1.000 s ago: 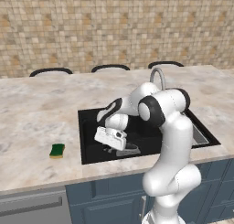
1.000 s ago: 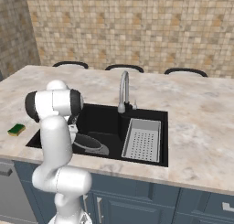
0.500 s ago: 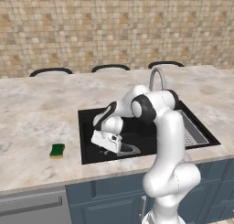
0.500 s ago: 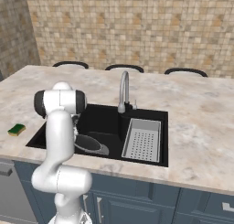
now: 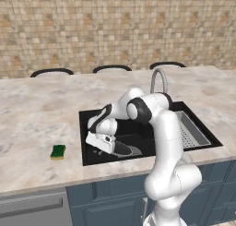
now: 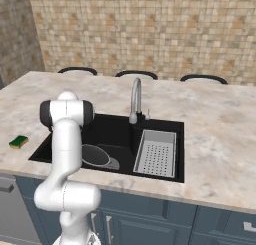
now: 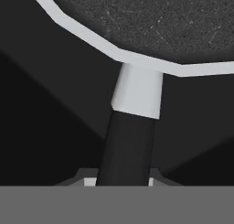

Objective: Pick the pan and sponge and place them into the sink. Then turn on the water.

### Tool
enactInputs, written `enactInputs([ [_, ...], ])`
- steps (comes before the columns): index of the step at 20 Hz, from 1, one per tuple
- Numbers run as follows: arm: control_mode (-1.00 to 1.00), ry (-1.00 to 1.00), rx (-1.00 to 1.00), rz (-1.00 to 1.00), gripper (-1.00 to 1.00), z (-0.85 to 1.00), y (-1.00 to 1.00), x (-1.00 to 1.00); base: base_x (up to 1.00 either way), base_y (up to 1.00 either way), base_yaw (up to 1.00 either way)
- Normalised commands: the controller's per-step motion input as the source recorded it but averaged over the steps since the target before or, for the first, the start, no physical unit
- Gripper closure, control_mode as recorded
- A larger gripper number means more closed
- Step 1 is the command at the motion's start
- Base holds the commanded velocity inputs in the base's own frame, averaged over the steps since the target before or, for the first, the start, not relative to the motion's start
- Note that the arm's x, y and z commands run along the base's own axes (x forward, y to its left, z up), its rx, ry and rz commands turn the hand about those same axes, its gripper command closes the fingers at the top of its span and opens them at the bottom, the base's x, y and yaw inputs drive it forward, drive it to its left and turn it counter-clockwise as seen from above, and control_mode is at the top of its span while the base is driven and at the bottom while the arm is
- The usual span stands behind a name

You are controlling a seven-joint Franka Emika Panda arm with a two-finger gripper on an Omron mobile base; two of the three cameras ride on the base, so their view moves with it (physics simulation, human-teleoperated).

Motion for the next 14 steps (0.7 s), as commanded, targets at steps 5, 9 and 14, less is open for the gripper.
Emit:
enactInputs([
  [5,-1.0,0.0,0.01,0.0,1.0,-0.4,0.0,0.43,0.0,0.0,0.0],
  [9,-1.0,0.0,0.01,0.0,-1.0,-0.44,0.0,0.4,0.0,0.0,0.0],
  [14,-1.0,-0.01,0.01,0.0,-1.0,-0.21,0.0,0.33,0.0,0.0,0.0],
])
